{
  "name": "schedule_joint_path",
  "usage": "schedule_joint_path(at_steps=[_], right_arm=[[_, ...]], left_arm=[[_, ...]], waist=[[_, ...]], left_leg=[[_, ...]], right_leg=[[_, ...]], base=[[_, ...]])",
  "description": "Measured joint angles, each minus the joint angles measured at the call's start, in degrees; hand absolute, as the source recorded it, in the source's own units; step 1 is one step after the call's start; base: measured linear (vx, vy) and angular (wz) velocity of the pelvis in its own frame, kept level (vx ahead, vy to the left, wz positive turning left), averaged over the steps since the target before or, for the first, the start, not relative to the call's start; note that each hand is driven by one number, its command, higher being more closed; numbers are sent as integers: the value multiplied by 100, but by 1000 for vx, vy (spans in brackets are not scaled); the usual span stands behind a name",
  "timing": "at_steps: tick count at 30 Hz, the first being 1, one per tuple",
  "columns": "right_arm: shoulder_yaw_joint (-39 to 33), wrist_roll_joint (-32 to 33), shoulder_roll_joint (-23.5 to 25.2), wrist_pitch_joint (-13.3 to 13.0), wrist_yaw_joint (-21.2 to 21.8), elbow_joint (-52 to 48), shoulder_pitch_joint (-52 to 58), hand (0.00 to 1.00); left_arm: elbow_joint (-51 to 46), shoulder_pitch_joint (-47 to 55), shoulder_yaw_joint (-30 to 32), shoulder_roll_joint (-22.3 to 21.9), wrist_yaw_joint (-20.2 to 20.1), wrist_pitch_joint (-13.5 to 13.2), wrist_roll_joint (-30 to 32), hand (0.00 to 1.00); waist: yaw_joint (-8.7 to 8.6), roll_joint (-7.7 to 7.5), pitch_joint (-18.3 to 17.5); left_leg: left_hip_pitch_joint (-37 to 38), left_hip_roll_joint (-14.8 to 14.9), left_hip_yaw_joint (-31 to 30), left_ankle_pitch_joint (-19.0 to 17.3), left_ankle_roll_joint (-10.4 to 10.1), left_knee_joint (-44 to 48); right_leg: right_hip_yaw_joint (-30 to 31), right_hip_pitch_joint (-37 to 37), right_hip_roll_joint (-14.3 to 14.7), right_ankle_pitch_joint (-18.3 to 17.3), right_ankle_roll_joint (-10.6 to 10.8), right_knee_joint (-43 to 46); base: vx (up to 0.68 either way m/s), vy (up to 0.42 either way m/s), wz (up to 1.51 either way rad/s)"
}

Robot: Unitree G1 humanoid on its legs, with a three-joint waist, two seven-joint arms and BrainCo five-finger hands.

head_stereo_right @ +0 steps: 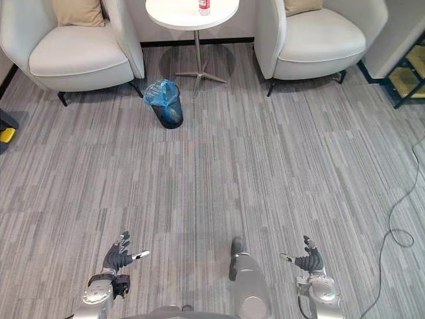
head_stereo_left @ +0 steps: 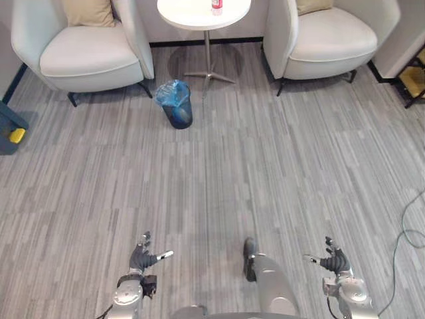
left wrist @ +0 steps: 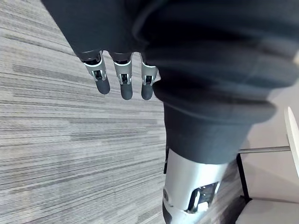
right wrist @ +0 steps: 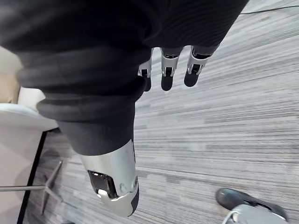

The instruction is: Gather rubbish on tea table into small bin, then transfer packed bag to large trash can.

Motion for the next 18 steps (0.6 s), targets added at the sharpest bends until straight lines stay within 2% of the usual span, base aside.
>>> schedule_joint_path(at_steps=[1,2,3,5,6,7,8,9,10,11,12,13,14,15,16,17,18], right_arm=[[48,14,70,-17,-44,-12,-29,0],[103,63,97,-29,-94,-38,-18,0],[159,136,162,-33,-123,-159,18,0],[155,173,188,-101,-146,-260,9,0],[151,174,158,-108,-163,-210,-48,0],[150,183,137,-108,-176,-157,-109,0],[128,192,130,-108,-179,-125,-136,0],[82,207,98,-108,-217,-60,-105,0],[107,198,46,-100,-215,53,-39,0],[125,193,172,-89,-218,217,-83,0],[133,192,198,-89,-213,259,-67,0],[130,173,201,-87,-212,329,-15,0],[129,143,208,-86,-210,443,-60,0],[132,142,235,-84,-209,535,-94,0],[152,135,270,-83,-206,619,-105,0],[178,114,267,-71,-199,688,-118,0],[199,105,261,-73,-198,683,-100,0]], left_arm=[[2,-4,3,-5,-1,3,0,0],[-5,-11,2,-16,-1,3,0,0],[-25,-10,-1,-45,1,-4,-3,0],[-126,22,-4,-117,-1,0,-2,0],[-171,28,-9,-159,-1,0,-1,0],[-208,52,-12,-172,0,0,-1,0],[-206,81,-7,-196,1,2,-2,0],[-222,187,-21,-255,6,7,-1,0],[-252,331,-1,-304,18,2,0,0],[-191,345,13,-267,21,31,3,0],[-193,326,35,-228,25,51,3,0],[-224,306,25,-243,10,55,4,0],[-206,327,-34,-247,7,61,3,0],[-183,339,-59,-227,10,84,2,0],[-143,310,-117,-170,14,131,0,0],[-138,325,-122,-175,26,137,-7,0],[-135,334,-129,-179,34,137,-12,0]], waist=[[84,43,11],[145,-5,41],[221,-149,91],[349,-197,99],[475,-220,104],[537,-291,125],[561,-273,129],[602,-80,34],[683,37,-78],[763,-203,-158],[741,-337,-225],[703,-475,-257],[640,-612,-250],[576,-686,-207],[469,-710,-188],[458,-641,-162],[448,-591,-165]], left_leg=[[-420,172,77,-236,282,1053],[-613,210,150,-349,336,1349],[-1014,209,355,-527,457,1497],[-1622,133,626,-732,612,990],[-1949,-109,606,-742,628,186],[-2170,-423,565,-674,530,-845],[-2203,-575,507,-524,383,-1520],[-2148,-687,257,22,266,-2896],[-2187,-712,-55,759,570,-3086],[-2247,-870,54,556,743,-2651],[-2270,-963,122,374,822,-2498],[-2255,-1031,198,77,848,-2323],[-2047,-1171,296,-202,934,-2198],[-1781,-1277,312,-413,981,-2188],[-1377,-1356,314,-687,1078,-2202],[-879,-1368,344,-863,1106,-2341],[-617,-1358,364,-898,1082,-2487]], right_leg=[[33,568,117,-45,-69,-373],[58,863,145,-48,-75,-569],[108,1409,145,-48,-75,-1048],[210,1977,127,-48,-75,-1577],[326,2248,58,-66,-44,-1819],[482,2478,-85,-159,112,-1968],[542,2607,-100,-174,136,-2033],[722,2793,54,-200,177,-2124],[1008,2967,128,-436,345,-2009],[1157,2927,-148,-705,473,-1680],[1192,2785,-291,-783,586,-1330],[1332,2505,-431,-816,664,-583],[1559,2059,-587,-550,1153,656],[1702,1730,-681,-83,1805,1650],[1717,1272,-767,146,1875,2846],[1515,917,-804,-61,1490,3455],[1347,741,-840,-148,1330,3527]], base=[[591,-191,-7],[583,-146,-15],[568,-112,-13],[605,-71,-26],[658,17,-59],[667,49,-63],[597,107,-67],[617,202,-81],[759,290,-94],[513,225,-68],[506,167,-24],[501,128,-7],[756,213,-10],[738,211,-7],[723,186,-6],[594,128,-8],[477,89,-20]])
